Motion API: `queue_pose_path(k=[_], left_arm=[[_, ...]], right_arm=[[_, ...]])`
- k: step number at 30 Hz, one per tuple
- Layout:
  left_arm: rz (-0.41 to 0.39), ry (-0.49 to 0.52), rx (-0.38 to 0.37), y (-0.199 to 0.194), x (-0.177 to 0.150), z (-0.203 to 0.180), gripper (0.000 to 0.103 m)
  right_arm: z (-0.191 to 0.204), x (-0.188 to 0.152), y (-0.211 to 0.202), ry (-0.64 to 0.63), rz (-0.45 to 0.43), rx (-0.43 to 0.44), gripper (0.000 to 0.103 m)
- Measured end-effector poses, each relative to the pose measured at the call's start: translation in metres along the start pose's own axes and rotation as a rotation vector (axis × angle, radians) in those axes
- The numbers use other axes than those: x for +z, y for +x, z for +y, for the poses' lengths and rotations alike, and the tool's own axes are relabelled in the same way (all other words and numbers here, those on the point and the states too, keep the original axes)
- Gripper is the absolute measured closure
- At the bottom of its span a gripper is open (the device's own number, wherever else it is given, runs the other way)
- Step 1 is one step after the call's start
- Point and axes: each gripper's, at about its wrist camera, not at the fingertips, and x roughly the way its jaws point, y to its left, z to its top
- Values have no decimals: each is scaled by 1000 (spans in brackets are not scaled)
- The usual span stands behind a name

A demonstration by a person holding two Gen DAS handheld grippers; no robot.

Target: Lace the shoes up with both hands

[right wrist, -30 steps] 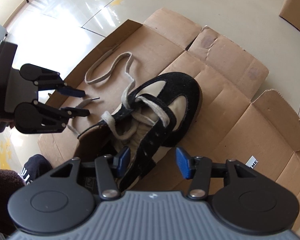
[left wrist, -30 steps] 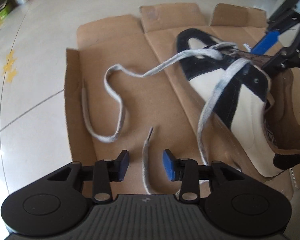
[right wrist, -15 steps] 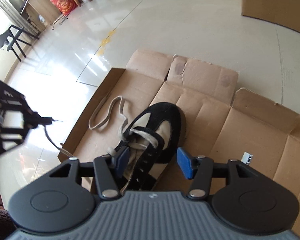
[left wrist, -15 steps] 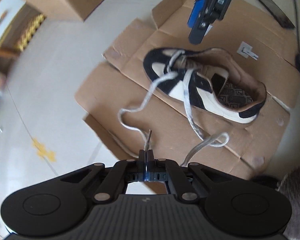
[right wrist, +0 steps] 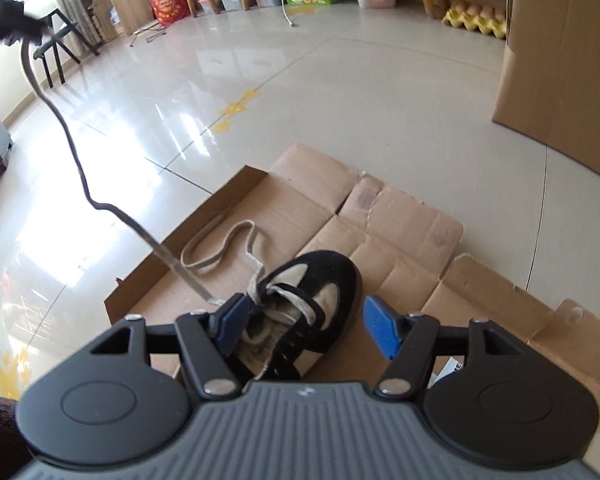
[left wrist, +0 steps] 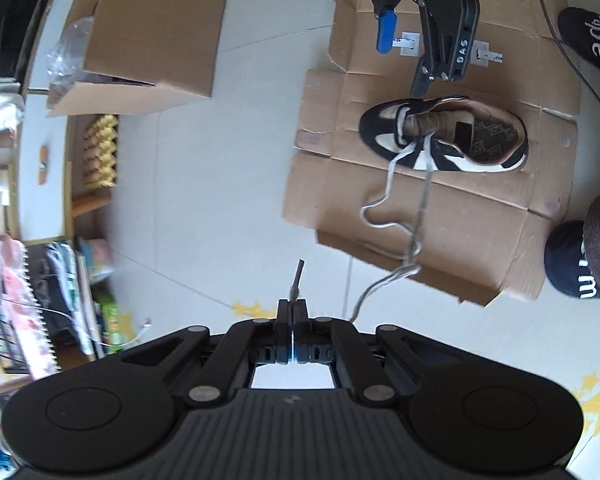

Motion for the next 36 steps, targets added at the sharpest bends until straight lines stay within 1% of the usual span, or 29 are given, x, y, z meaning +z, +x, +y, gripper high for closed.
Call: queue_pose_path(k=[3, 7, 13, 18, 27, 31, 36], left_arm=[[12, 24, 28, -19, 0, 7, 103], [24, 51, 62, -37, 1, 14, 103], [35, 81, 91, -50, 1, 20, 103], [25, 82, 97, -49, 6, 22, 103], [-40, 70, 37, -19, 26, 9, 103], [-84, 43, -4, 7, 37, 3, 103], [-121, 22, -58, 36, 46, -9, 103]], right_arm=[[4, 4, -4, -3, -19, 5, 35], [7, 7, -7, -7, -36, -12, 34], [6, 7, -10, -1, -44, -25, 33], [3, 5, -10, 5, -49, -31, 31], [-4, -6, -7, 20, -34, -46, 30], [-9, -14, 4, 31, -11, -57, 30], [-14, -19, 12, 43, 7, -50, 30]])
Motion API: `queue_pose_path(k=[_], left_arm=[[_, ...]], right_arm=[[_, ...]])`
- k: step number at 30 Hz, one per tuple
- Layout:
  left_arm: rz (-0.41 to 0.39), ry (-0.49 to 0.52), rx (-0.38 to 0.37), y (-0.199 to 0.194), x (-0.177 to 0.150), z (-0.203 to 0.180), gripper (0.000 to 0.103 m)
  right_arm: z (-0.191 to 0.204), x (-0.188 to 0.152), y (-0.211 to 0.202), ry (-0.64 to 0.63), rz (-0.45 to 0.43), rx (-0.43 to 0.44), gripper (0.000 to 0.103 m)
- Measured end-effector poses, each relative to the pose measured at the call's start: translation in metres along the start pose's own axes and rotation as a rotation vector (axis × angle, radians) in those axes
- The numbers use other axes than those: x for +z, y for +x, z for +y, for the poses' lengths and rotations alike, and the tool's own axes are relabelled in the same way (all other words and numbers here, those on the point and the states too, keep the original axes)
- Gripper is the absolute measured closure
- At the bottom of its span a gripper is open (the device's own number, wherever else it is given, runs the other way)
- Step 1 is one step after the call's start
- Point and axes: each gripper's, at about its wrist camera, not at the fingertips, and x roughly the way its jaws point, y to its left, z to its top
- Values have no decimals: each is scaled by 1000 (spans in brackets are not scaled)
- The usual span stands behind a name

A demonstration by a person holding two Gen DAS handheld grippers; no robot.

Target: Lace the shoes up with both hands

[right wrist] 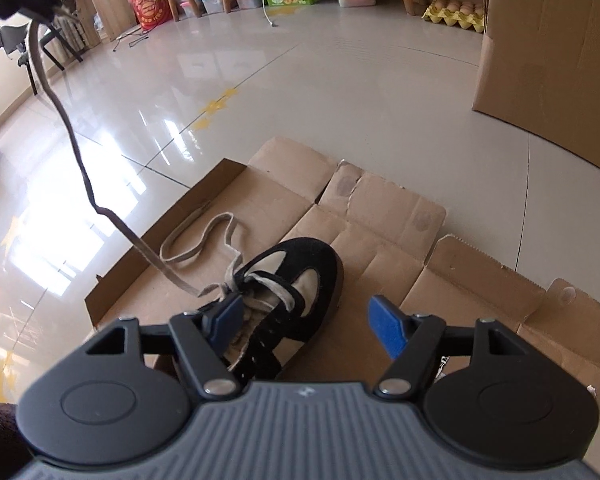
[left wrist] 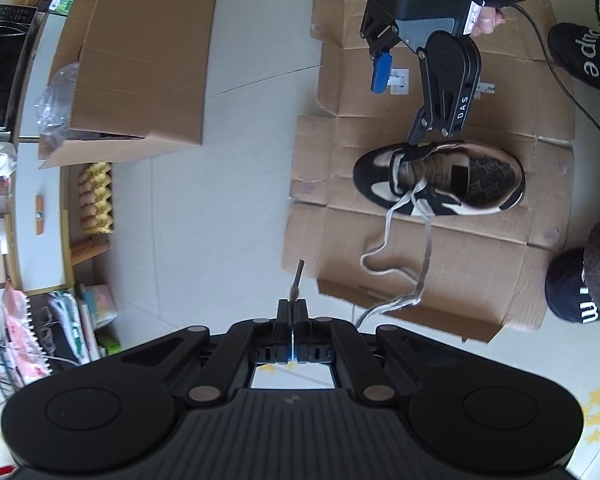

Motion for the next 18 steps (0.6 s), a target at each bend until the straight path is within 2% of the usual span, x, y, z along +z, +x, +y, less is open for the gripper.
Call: queue_pose_path(k=[18], left_arm=[[-116, -178, -151, 100, 8, -32, 103]], right_arm=[[-2, -4, 20, -13, 45, 33, 30]])
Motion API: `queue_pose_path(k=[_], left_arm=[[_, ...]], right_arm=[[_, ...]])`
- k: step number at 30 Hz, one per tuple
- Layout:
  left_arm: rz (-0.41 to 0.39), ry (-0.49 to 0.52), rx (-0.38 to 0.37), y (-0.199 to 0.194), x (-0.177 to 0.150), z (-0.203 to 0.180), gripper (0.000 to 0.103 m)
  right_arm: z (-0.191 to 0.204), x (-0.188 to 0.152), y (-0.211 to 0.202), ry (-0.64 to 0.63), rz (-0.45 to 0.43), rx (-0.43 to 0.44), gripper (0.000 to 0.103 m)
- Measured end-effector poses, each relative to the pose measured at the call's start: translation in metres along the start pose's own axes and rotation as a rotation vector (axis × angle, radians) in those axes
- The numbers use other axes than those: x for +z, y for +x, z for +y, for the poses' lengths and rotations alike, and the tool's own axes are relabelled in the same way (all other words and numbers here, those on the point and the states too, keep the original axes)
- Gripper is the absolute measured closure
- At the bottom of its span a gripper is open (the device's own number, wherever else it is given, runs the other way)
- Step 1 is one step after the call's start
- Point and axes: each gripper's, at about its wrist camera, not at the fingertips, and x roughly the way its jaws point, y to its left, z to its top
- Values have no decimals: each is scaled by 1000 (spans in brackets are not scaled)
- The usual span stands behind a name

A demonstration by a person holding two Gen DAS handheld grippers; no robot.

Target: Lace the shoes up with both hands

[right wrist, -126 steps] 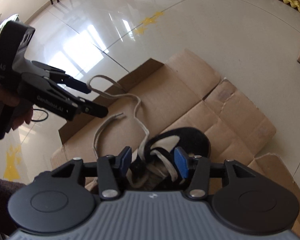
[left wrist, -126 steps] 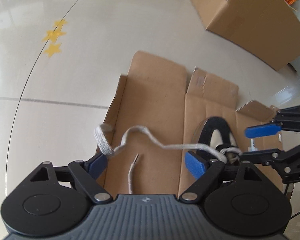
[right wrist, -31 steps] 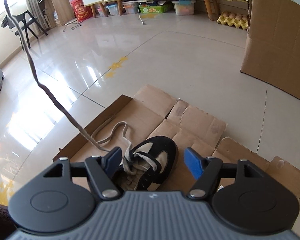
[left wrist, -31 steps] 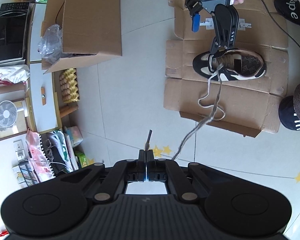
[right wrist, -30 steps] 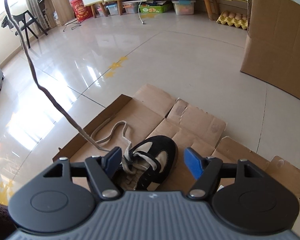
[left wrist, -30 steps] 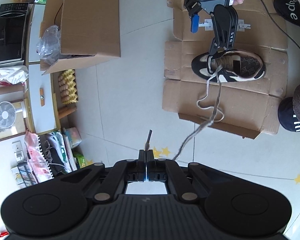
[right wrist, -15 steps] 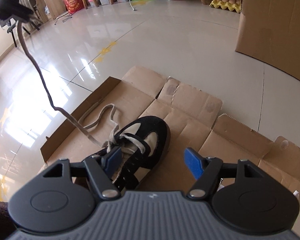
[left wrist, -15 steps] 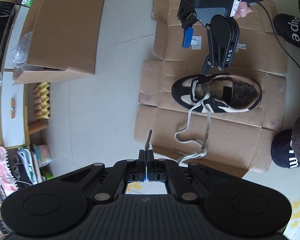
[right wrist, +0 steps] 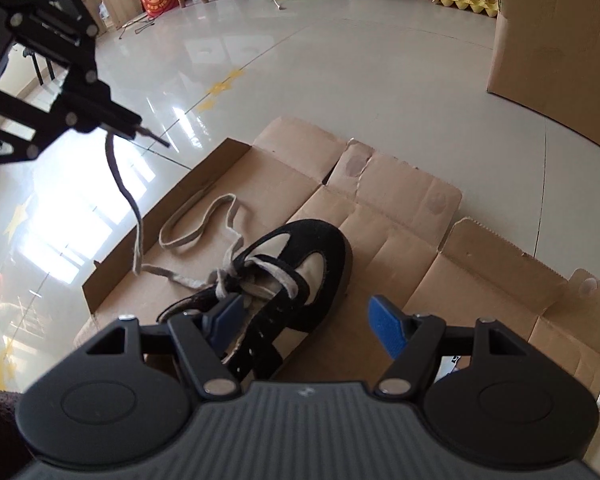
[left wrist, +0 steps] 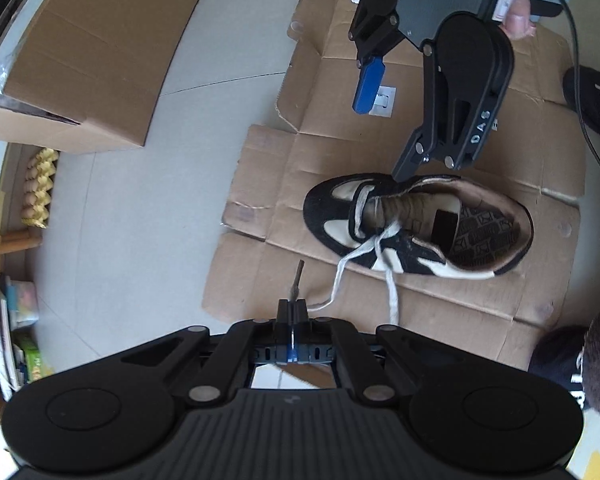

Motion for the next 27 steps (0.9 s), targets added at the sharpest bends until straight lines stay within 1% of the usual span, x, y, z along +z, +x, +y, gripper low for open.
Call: queue_pose_path(k=[8, 15, 18, 20, 27], left_arm=[[-57, -89, -78, 34, 1, -18, 103], [-106, -181, -105, 59, 8, -25, 103], [-129, -255, -121, 67, 11, -27, 103], [-142, -293, -132, 71, 13, -28, 103], [-164, -377, -140, 79, 17, -32, 103]], right_arm=[[0, -2, 9, 0, 22, 12, 31], [13, -9, 17, -41, 44, 20, 31], [17, -13, 19, -67, 57, 14, 39], [19, -15, 19, -72, 54, 11, 39], [22, -16, 17, -83, 48, 3, 40]])
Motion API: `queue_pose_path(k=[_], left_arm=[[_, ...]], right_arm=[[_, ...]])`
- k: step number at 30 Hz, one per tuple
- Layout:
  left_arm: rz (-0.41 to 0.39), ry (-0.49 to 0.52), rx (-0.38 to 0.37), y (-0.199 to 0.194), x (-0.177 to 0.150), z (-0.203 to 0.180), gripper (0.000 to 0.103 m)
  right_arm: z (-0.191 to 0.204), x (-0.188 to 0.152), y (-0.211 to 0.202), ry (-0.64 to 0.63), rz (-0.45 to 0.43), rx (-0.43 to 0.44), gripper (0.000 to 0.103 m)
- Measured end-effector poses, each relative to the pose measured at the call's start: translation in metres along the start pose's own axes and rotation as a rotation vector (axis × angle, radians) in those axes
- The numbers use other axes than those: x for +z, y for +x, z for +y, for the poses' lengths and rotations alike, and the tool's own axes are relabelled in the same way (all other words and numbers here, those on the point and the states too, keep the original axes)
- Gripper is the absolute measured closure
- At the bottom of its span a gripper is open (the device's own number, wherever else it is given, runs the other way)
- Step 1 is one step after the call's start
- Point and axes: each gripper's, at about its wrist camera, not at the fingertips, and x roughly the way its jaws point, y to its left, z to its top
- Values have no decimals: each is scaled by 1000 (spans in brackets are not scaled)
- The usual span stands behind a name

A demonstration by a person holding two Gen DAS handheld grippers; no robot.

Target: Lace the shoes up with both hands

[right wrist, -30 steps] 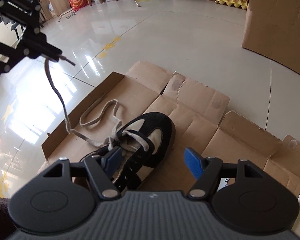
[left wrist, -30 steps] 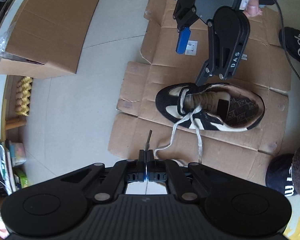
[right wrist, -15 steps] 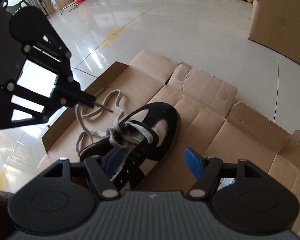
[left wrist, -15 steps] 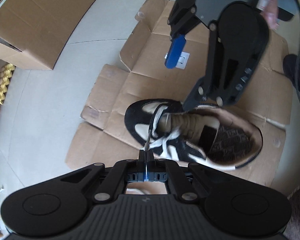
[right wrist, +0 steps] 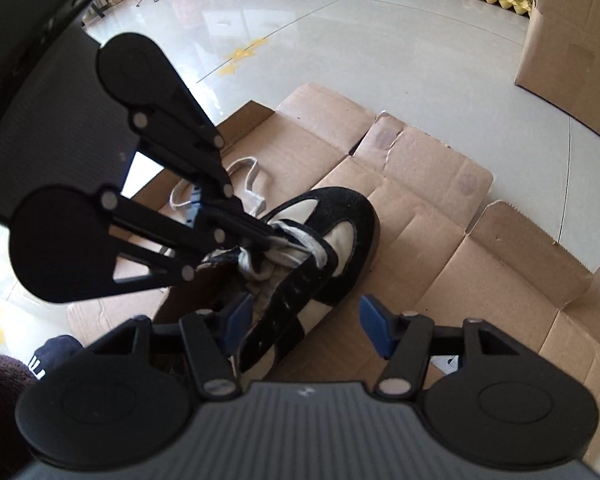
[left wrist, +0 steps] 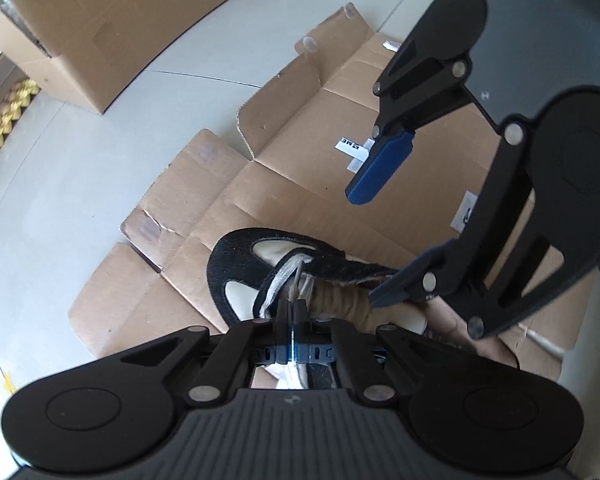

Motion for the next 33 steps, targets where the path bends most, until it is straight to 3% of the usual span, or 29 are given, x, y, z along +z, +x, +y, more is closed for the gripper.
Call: queue_pose_path(k=[5, 10, 20, 26, 28, 30, 31, 33], left_arm=[[-19, -41, -7, 3, 0, 0, 103], [-33, -58, -16, 7, 0, -3, 103], [-43, -69, -19, 11, -1, -10, 103], [-48, -70, -19, 14, -1, -12, 103], [-52, -66, -17, 14, -2, -13, 103], [-55, -62, -12, 14, -6, -15, 103], [-56, -52, -10, 13, -7, -17, 103], [-58, -37, -9, 12, -9, -21, 103]], right_arm=[[9, 0, 1, -26, 8, 7, 40], [17, -1, 9, -67, 22, -27, 49], [14, -7, 12, -27, -5, -34, 56], [13, -14, 8, 2, -53, -43, 66], [11, -16, 6, 21, -82, -56, 79], [5, -16, 6, 60, -97, -57, 79], [1, -16, 6, 89, -100, -50, 89], [-8, -16, 7, 160, -107, -28, 95]])
